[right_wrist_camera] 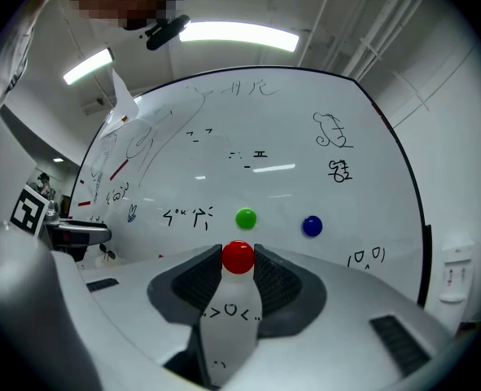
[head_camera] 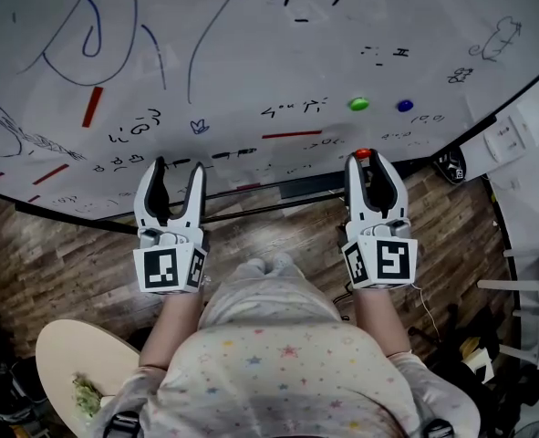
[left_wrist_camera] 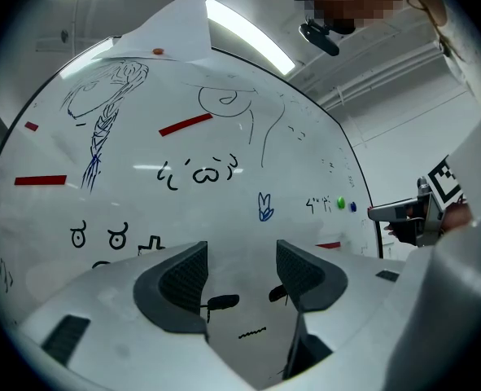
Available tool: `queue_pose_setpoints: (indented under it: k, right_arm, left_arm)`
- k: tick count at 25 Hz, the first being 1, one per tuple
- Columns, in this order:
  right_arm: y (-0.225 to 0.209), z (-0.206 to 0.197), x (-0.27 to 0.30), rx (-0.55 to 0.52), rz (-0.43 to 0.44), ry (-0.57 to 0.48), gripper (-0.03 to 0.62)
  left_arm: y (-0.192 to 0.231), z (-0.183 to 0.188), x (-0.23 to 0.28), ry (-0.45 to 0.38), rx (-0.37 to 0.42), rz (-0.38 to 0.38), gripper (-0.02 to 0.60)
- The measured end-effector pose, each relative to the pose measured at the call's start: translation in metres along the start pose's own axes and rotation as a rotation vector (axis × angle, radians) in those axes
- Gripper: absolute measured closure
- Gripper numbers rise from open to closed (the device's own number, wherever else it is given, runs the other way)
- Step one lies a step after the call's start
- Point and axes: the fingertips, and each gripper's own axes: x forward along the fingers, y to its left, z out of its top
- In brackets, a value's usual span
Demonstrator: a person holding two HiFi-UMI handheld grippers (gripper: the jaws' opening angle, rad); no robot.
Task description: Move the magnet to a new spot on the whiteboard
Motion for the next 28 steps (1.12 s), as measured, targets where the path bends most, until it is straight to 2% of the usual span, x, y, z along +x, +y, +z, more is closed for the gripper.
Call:
queue_pose_setpoints:
  k: [12,28]
  right_arm:
    - [0.006,0.0,0.021,0.002,0.033,0.001,0.473]
    - [0.02,-0.003,0.047,0.0,0.09,-0.009,0.473]
  left_arm:
    - [0.003,0.001,0.004,0.002,0.006,0.011,0.334]
    - [0.023,0.001,0.0,-0.003,0.019,0.082,0.334]
